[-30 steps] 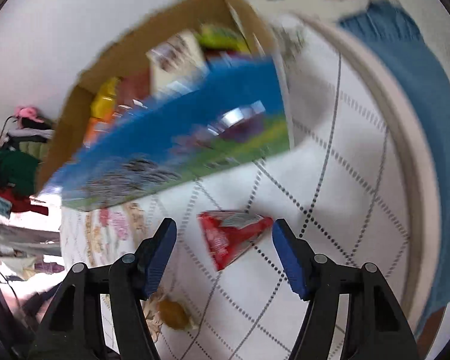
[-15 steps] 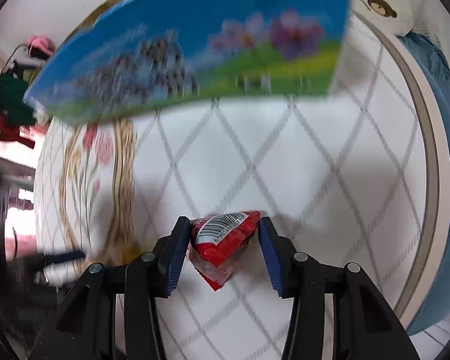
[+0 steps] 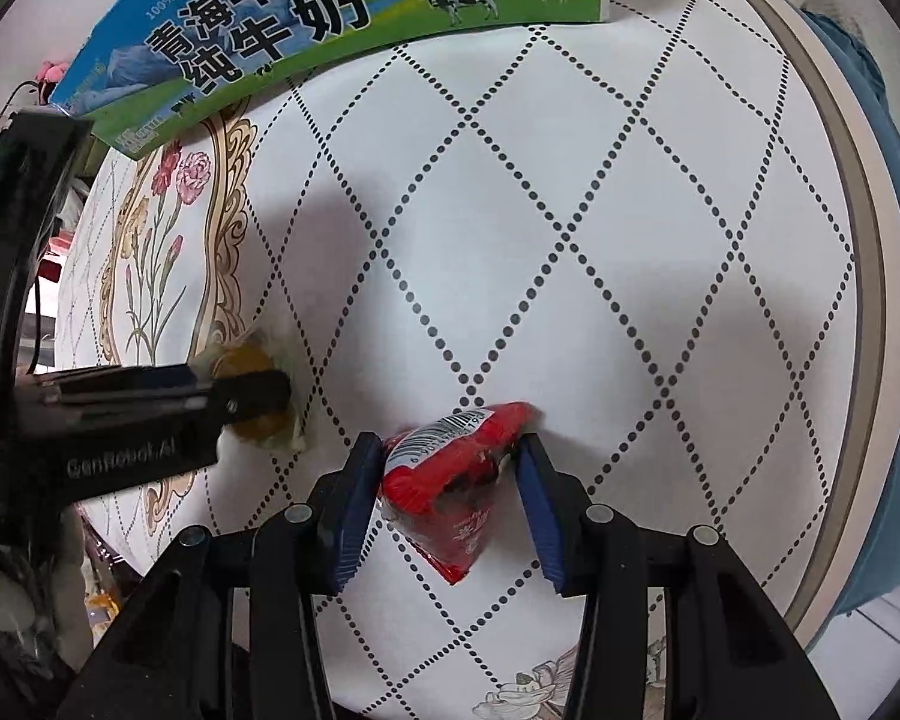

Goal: Organize snacks
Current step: 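Grasp the round yellow cake with left tool while right tool grasps the red triangle candy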

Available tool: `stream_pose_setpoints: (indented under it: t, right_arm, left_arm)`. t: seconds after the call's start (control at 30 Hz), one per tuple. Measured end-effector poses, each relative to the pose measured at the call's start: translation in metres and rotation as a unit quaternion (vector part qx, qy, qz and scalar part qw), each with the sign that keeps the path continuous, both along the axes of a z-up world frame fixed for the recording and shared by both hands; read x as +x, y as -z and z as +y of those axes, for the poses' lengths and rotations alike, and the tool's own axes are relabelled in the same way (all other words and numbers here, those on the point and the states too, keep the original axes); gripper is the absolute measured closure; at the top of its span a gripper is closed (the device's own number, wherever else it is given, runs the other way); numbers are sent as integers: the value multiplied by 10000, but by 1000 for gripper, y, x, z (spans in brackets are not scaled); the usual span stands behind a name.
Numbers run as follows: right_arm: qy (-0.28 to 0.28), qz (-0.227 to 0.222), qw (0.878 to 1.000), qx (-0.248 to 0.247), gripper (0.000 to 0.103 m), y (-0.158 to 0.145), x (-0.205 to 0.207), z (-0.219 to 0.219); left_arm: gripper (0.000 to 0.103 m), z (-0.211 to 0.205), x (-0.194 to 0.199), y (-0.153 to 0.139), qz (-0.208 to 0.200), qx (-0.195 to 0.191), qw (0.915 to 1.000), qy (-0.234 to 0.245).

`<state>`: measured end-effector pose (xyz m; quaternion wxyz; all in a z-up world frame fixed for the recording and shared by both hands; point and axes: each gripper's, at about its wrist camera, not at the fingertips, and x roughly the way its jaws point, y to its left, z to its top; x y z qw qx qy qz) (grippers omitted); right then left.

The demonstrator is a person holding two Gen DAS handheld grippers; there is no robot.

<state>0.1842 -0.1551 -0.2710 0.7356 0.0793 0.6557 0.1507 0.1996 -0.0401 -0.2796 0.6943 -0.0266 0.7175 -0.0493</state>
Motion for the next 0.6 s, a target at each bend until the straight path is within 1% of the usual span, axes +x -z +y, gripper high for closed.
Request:
stream_pose_setpoints:
  t: [0.17, 0.27, 0.33, 0.47, 0.6]
  right_arm:
    - [-160, 42, 9999, -5, 54, 2, -3, 6]
    - [-229, 46, 9997, -73, 53, 4, -3, 12]
    - [-211, 71, 9997, -67, 52, 6, -3, 14]
    - [-203, 87, 9997, -81, 52, 8, -1, 14]
    - [-199, 100, 9997, -111, 52, 10, 0, 20]
  left_arm:
    - [56, 24, -29, -1, 133, 162, 9997, -84]
    - [53, 30, -35, 8, 279, 41, 9993, -246]
    - [52, 30, -34, 14, 332, -14, 9988, -349]
    - [51, 12, -32, 24, 260, 133, 9991, -320]
    - [51, 5, -37, 32, 225, 148, 9990, -367]
